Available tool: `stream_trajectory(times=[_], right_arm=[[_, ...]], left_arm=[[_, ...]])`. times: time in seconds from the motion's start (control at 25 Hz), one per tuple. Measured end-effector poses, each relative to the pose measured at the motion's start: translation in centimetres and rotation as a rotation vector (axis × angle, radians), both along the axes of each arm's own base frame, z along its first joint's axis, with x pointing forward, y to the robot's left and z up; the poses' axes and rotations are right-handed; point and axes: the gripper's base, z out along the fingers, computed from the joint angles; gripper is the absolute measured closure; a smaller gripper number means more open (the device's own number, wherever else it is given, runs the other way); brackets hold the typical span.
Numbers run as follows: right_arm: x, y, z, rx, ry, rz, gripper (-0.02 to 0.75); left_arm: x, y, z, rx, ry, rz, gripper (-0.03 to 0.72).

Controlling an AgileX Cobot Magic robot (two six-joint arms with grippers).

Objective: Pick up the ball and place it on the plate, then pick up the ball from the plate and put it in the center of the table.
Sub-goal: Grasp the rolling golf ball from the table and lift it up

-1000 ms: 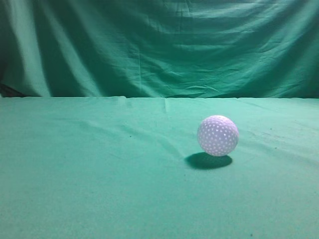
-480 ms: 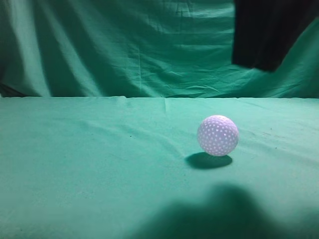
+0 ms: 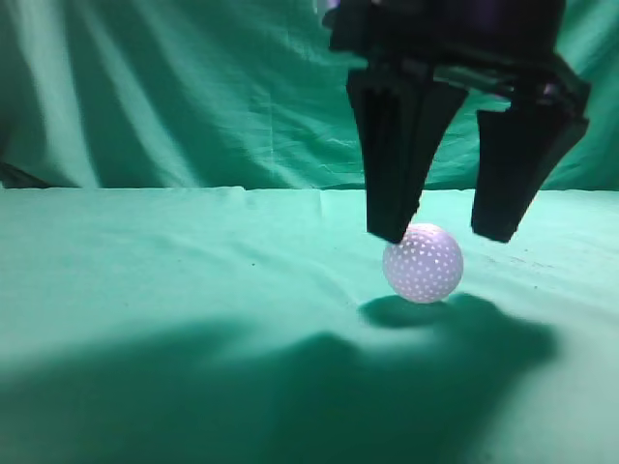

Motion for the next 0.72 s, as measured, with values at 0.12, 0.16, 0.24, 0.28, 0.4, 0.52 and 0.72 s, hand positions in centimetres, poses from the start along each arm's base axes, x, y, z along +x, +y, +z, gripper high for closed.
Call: stream_trajectory(times=[0.12,0.16,0.24,0.28,0.4,0.52,0.72], right_arm=[[0.4,0.4,-0.8,-0.013,0.015,0.011,0.170],[0.5,0.4,-0.9,-0.014,0.017,0.014,0.170],[0.6,0.5,-1.3,-0.020,0.024,0.017,0.170],[0.7,0.6,-1.4,-0.022,0.027,0.018,0.170],[0.7,0.6,-1.8,-0.029,0.039,0.018,0.249],[0.9,0.7,-2.0,-0.032,0.043,0.018,0.371],[0.9,0.8,-2.1,-0.031,0.043,0.017,0.409]], left_arm=[[0.0,0.0,0.0,0.000,0.000,0.000,0.688],[0.0,0.0,0.0,0.000,0.000,0.000,0.688],[0.0,0.0,0.0,0.000,0.000,0.000,0.688],[0.0,0.0,0.0,0.000,0.000,0.000,0.688],[0.0,0.0,0.0,0.000,0.000,0.000,0.688],[0.0,0.0,0.0,0.000,0.000,0.000,0.688],[0.0,0.0,0.0,0.001,-0.002,0.001,0.688]])
